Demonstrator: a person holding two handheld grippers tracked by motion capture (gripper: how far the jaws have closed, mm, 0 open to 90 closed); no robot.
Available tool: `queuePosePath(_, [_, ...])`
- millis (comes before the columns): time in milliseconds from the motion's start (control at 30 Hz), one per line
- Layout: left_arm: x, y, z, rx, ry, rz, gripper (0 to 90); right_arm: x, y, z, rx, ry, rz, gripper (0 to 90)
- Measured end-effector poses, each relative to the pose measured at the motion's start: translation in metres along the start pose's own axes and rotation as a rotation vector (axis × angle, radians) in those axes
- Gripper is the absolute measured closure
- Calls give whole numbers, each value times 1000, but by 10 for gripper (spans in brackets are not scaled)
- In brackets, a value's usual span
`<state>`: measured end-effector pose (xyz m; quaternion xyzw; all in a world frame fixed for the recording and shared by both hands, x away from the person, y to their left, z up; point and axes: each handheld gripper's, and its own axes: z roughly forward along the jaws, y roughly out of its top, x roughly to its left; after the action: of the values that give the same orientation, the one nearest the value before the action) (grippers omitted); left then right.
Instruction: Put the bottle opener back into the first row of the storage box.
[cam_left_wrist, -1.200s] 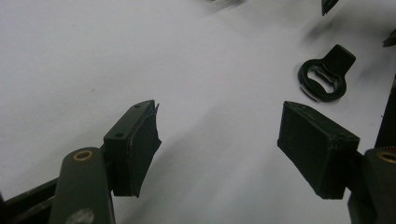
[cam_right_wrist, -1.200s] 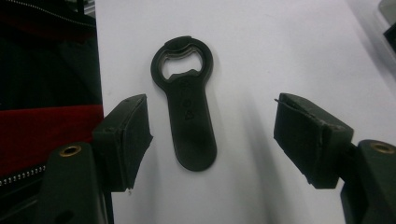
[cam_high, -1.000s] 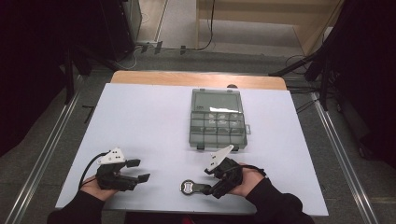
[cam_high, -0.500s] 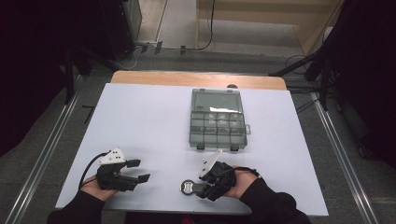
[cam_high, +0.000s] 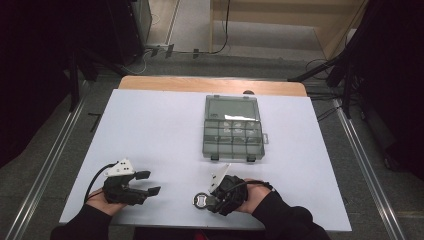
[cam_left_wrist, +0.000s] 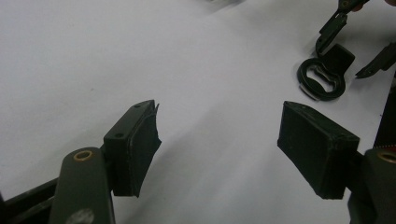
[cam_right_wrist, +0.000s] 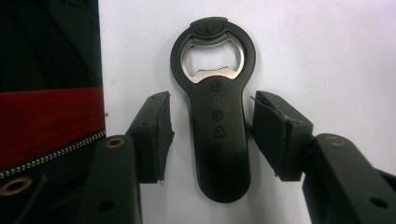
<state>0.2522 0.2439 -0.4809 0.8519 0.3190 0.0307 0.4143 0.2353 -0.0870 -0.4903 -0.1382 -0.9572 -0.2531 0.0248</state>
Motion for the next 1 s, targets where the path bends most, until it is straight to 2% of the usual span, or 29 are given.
queuePosePath(133, [0, 0, 0, 1, -1, 0, 284, 2, 2, 1, 10, -24, -18, 533])
queuePosePath(233, [0, 0, 0, 3, -2, -1, 283, 4, 3, 2, 19, -60, -30, 591])
queuePosePath(367, [0, 0, 1, 5, -2, -1, 284, 6, 2, 2, 15, -69, -55, 632])
queuePosePath(400, [0, 0, 1, 4, -2, 0, 283, 5, 2, 2, 11, -68, -55, 641])
queuePosePath(433, [0, 0, 1, 4, -3, 0, 283, 4, 1, 2, 6, -61, -75, 646])
queuePosePath(833, [1, 0, 0, 1, -6, -2, 283, -3, -3, 0, -30, -20, -87, 657])
queuePosePath(1000, [0, 0, 0, 0, -6, -3, 283, -4, -4, -2, -27, 11, -59, 657])
